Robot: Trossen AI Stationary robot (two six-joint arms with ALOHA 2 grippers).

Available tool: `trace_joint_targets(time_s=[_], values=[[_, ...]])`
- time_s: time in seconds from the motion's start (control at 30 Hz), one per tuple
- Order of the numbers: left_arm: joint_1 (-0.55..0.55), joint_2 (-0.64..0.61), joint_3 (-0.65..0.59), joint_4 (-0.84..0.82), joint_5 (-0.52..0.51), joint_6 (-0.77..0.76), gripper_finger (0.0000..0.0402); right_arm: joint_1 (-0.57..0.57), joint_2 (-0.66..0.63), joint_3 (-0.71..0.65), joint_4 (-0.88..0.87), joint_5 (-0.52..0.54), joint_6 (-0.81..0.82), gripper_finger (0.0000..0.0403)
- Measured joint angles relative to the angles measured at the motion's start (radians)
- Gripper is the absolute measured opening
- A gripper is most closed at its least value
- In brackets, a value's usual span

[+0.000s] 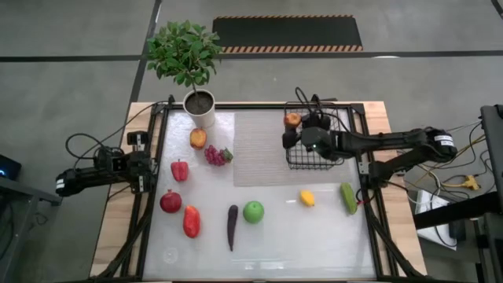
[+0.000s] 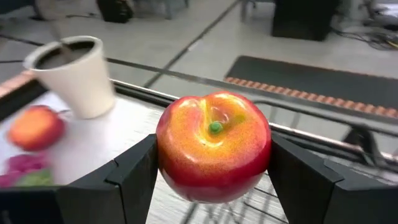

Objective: Build produce basket
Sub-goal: Put the right red apple into the wire basket

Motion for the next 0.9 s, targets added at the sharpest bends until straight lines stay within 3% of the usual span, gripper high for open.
trace_joint_targets(time_s=[0.17, 0.37, 0.63, 0.9], values=[[0.0, 0.0, 0.0, 0.0, 0.0, 0.0, 0.0, -0.095, 0.007, -0.041, -0.017, -0.006, 0.051, 0.0256], [0.0, 0.0, 0.0, 0.001, 0.0, 0.0, 0.0, -0.214, 0.046, -0.045, -0.045, -0.116, 0.066, 0.0256], [0.0, 0.0, 0.0, 0.002, 0.0, 0.001, 0.0, -0.236, 0.104, -0.049, -0.16, -0.149, 0.154, 0.0256], [0.0, 0.0, 0.0, 0.006, 0.0, 0.001, 0.0, -0.258, 0.17, -0.069, -0.162, -0.15, 0.192, 0.0256]])
